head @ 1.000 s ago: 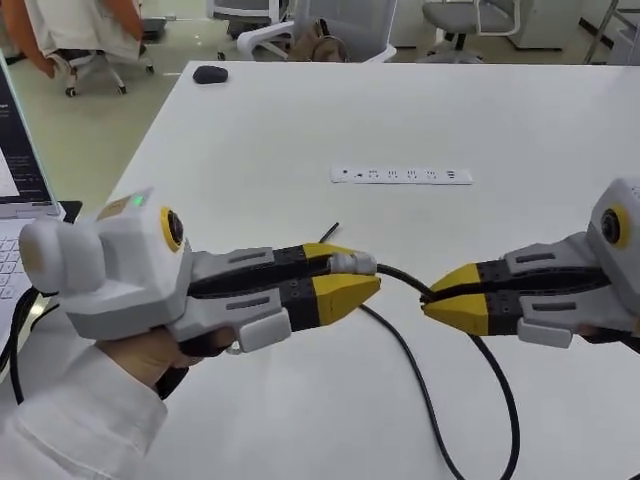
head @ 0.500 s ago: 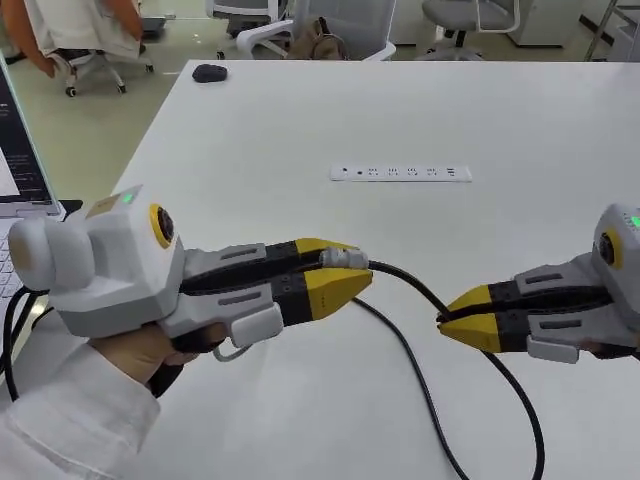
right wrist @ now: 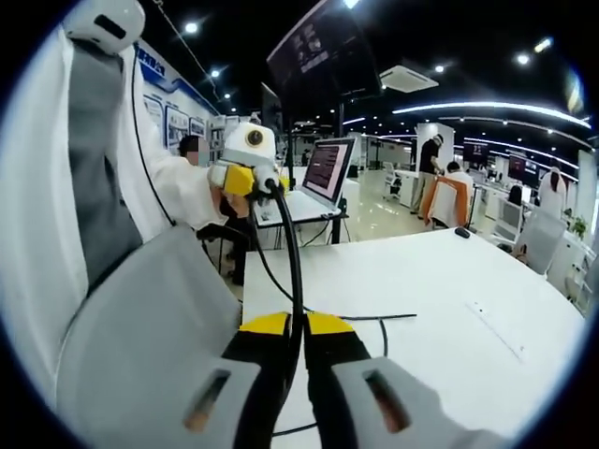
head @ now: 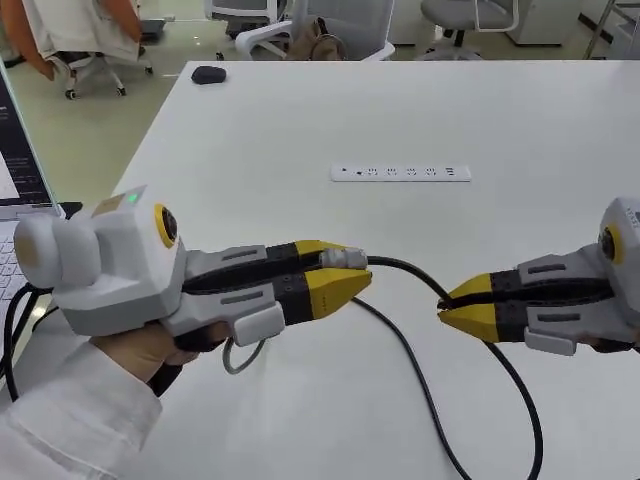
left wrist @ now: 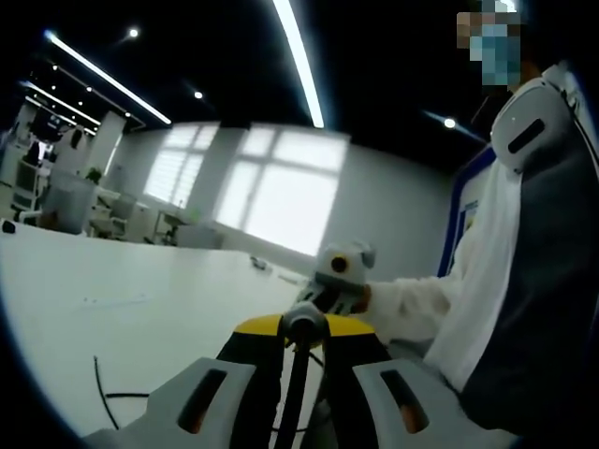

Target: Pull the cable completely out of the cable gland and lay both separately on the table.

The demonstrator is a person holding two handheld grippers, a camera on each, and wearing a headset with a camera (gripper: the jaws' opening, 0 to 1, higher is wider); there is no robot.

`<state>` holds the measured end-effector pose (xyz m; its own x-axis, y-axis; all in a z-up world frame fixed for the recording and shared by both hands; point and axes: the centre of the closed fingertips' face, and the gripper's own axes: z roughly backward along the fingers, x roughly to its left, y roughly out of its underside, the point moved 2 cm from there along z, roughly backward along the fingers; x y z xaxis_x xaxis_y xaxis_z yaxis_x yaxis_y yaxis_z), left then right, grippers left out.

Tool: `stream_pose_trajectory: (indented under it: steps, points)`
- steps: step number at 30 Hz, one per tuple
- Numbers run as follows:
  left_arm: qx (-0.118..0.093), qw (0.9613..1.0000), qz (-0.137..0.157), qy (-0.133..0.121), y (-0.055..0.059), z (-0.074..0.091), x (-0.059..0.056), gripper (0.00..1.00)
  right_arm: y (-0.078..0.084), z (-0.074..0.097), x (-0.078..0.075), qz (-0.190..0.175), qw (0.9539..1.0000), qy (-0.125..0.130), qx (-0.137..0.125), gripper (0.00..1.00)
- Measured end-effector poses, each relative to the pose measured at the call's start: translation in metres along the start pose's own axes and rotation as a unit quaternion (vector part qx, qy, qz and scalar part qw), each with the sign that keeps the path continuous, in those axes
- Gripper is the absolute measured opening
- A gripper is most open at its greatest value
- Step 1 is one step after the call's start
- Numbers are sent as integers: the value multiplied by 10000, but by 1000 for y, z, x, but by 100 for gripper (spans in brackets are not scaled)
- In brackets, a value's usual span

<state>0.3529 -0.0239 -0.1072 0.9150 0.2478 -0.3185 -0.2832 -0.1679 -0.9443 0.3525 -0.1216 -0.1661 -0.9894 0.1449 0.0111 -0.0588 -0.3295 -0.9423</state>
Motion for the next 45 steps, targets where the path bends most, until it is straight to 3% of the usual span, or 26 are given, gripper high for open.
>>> stream_pose_trajectory:
  steps: [4,7,12,17,22,27,30,45]
  points:
    - [195,9998,-1,12,5,-3,0,17,-13,-4,4,23,10000,-80,-10,10]
    - [253,9996,-12,83,7,-6,-4,17,-30,-8,5,166,9996,-106,-178,17]
    - [276,9995,12,169,9,-10,-7,17,-68,-14,12,381,9961,-328,-725,15]
    - [282,9994,4,203,10,-11,-8,17,-85,-16,14,516,9937,-428,-898,13]
    - [265,9994,-31,227,9,-12,-8,17,-85,-18,17,451,9934,-581,-879,12]
    - [230,9994,-53,237,8,-13,-8,17,-71,-25,19,397,9952,-664,-599,9]
    - [217,9995,-57,241,8,-13,-8,17,-71,-26,21,398,9946,-715,-634,3]
    - [210,9995,-38,221,9,-14,-6,17,-67,-29,16,319,9950,-713,-620,3]
